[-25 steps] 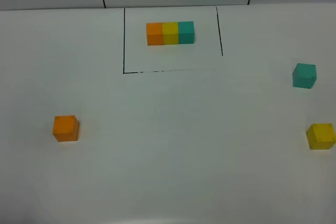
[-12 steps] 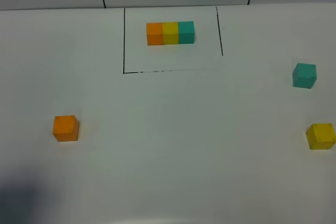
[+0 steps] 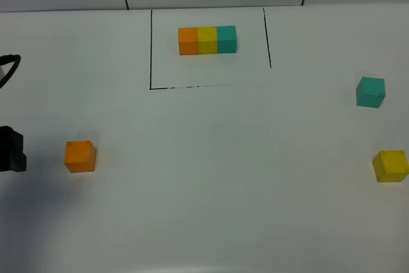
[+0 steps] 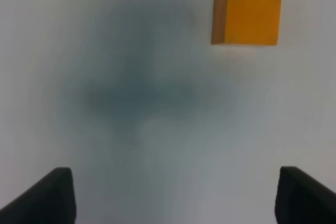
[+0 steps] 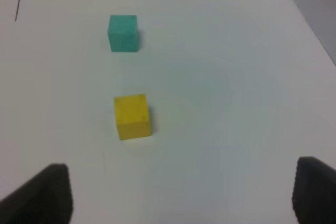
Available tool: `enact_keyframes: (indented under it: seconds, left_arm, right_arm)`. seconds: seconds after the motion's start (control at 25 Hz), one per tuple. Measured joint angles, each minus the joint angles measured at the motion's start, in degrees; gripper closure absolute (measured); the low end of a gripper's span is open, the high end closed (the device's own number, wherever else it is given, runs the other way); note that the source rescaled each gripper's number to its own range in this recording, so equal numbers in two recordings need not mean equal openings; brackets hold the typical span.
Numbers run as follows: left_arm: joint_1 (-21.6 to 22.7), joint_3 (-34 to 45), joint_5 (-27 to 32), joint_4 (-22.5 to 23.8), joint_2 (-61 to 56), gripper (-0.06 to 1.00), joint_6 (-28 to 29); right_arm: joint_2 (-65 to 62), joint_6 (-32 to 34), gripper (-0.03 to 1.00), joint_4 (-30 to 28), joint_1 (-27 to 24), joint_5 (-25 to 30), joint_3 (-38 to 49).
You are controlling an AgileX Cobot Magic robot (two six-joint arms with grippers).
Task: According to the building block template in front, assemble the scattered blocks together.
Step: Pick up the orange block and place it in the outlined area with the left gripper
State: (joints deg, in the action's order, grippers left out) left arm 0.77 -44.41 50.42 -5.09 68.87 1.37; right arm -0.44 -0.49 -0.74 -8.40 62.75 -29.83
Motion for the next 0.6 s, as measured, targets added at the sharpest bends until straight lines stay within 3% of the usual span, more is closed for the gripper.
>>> enact_keyframes:
  seconds: [0.32,0.6]
  left_arm:
    - [-6.1,-0.6,-4.3,0.0,8.1,-0.06,2.3]
    - [-12.1,-3.4,-7.4,3.7,16.2,-0.06,8.7]
  right_arm:
    - [0.0,0.0,0.25,0.0,0.0,0.0,0.0]
    - [0.0,0.0,0.25,0.0,0.0,0.0,0.0]
